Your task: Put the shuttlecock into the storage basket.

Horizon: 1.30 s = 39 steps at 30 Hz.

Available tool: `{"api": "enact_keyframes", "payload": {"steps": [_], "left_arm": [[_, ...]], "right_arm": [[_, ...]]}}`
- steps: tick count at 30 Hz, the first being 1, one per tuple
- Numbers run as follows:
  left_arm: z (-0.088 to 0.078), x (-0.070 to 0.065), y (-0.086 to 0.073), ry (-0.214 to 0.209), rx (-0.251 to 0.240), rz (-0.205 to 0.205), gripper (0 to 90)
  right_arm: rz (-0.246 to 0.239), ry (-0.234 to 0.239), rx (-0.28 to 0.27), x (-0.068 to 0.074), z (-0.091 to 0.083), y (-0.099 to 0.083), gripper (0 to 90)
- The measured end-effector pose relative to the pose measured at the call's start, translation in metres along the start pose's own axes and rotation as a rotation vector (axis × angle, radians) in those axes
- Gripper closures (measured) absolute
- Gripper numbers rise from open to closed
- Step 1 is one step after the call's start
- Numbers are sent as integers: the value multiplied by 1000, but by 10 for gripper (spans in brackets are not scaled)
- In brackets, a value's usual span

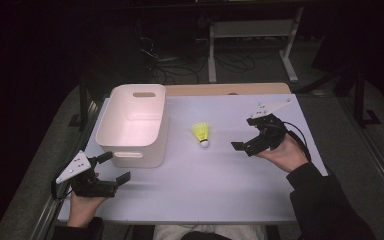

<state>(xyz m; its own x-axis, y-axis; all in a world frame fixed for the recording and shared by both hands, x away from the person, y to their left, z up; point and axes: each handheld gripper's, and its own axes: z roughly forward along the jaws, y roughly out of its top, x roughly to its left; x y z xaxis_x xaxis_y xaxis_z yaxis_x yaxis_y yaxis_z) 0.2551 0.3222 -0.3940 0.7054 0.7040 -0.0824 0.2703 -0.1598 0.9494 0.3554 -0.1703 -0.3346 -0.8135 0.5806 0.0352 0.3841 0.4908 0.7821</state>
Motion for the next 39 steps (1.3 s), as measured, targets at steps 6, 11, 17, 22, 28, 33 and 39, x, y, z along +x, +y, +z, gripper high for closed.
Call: {"api": "enact_keyframes", "payload": {"steps": [6,11,17,22,28,33,39], "left_arm": [[0,0,0,0,0,1,0],[0,0,0,-1,0,1,0],[0,0,0,-1,0,1,0],[0,0,0,-1,1,2,0],[0,0,0,-2,-1,1,0],[0,0,0,-3,0,1,0],[0,0,0,-3,-2,0,0]], "right_arm": [[-2,5,9,-1,5,4,0],[-4,9,14,-1,9,8,0],[-12,14,23,-1,14,12,0],[-15,18,27,-1,17,17,0],[-13,24,32,-1,21,20,0],[-4,32,30,-4,24,22,0],[7,39,28,-7,30,25,0]]}}
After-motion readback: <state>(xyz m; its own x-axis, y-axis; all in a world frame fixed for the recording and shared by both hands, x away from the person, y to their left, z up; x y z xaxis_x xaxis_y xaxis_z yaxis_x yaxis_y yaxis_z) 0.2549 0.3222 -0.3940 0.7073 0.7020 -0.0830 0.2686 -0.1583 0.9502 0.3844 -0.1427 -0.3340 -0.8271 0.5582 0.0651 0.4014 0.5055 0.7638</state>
